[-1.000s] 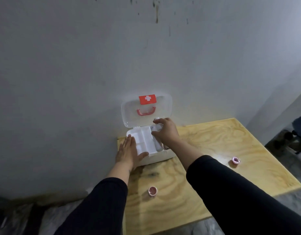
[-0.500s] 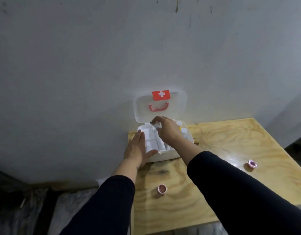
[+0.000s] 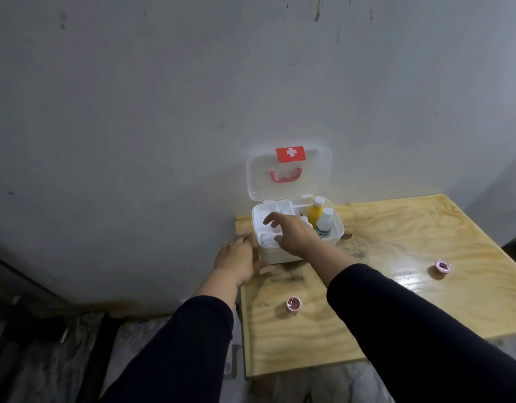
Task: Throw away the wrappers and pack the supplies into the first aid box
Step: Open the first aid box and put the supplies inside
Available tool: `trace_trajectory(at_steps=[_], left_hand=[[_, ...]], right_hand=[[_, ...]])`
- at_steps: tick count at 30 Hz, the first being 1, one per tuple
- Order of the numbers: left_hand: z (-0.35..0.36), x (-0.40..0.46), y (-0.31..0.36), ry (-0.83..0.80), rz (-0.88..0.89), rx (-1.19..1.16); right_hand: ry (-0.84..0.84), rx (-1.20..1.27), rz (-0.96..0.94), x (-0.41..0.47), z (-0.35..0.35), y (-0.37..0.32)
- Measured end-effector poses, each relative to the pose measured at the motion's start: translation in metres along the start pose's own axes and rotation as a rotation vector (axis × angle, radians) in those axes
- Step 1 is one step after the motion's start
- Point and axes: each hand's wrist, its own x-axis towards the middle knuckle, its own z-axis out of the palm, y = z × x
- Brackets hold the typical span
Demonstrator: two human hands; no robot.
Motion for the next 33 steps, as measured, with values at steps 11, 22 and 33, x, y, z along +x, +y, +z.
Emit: trace_trajectory(at_steps=[11,22,33], left_hand=[[0.026,-0.027,0.015,-0.306,-0.037,-0.02],[0.053,-0.028,0.048,-0.376,0.025,0.083],[0.067,0.02,0.2,-0.42,0.308,0.218]], right_hand=[[-0.252,-0.171,0.097,-0.057,0.043,0.017],[-0.202,-0.103,0.136,-0.097,0.049,0.053],[0.061,-0.079,0.393,-0.13,-0.055,0.181]])
